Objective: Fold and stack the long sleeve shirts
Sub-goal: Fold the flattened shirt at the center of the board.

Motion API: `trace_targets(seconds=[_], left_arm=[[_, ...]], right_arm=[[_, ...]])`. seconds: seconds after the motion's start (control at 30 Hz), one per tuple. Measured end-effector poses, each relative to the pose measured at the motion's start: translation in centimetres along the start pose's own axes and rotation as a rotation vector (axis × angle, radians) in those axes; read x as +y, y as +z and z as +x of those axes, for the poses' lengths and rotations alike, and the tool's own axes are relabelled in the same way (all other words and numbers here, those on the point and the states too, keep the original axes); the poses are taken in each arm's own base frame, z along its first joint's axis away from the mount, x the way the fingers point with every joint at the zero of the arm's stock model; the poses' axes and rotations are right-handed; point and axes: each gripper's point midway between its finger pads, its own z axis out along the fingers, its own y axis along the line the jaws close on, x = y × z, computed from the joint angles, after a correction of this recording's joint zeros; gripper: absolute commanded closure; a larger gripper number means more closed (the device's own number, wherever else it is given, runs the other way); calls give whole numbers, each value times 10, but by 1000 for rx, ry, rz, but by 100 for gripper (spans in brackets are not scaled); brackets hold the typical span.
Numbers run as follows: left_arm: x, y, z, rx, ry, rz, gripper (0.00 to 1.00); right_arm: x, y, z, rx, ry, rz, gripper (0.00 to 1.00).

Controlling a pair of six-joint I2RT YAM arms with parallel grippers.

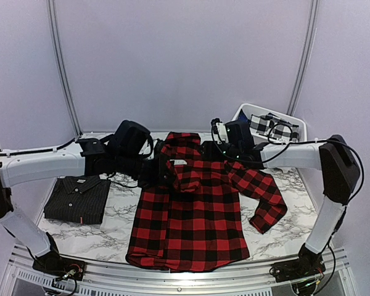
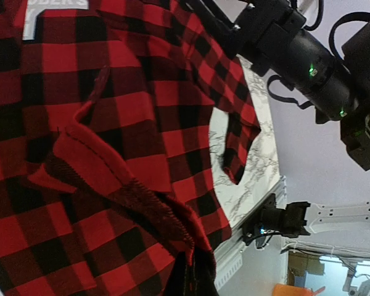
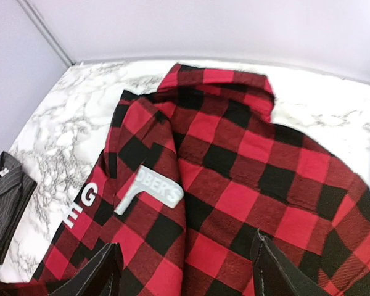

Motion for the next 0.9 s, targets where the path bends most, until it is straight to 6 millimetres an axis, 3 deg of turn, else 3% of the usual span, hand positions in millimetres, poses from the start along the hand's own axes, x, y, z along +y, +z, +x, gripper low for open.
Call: trace_targets(seconds=[0.07, 0.17, 0.3, 0.43, 0.57, 0.67, 0.9], left_arm=[[20, -8, 9, -17, -36, -49, 100], [32, -21, 15, -53, -68, -77, 100], [49, -17, 37, -26, -74, -127, 100], [66, -7, 76, 75, -49, -200, 100], [72, -8, 110, 147, 7, -280, 100], [69, -17, 124, 161, 66, -345, 100], [25, -37, 106, 49, 178, -371, 100]], right_arm=[[3, 7, 8, 25, -3, -21, 34], [3, 16, 28, 84, -5, -37, 34], [7, 20, 46, 138, -11, -50, 34], [16, 19, 48, 151, -28, -70, 34], [22, 21, 38, 141, -39, -85, 34], [26, 23, 30, 126, -43, -94, 34], [34, 26, 22, 113, -47, -106, 34]])
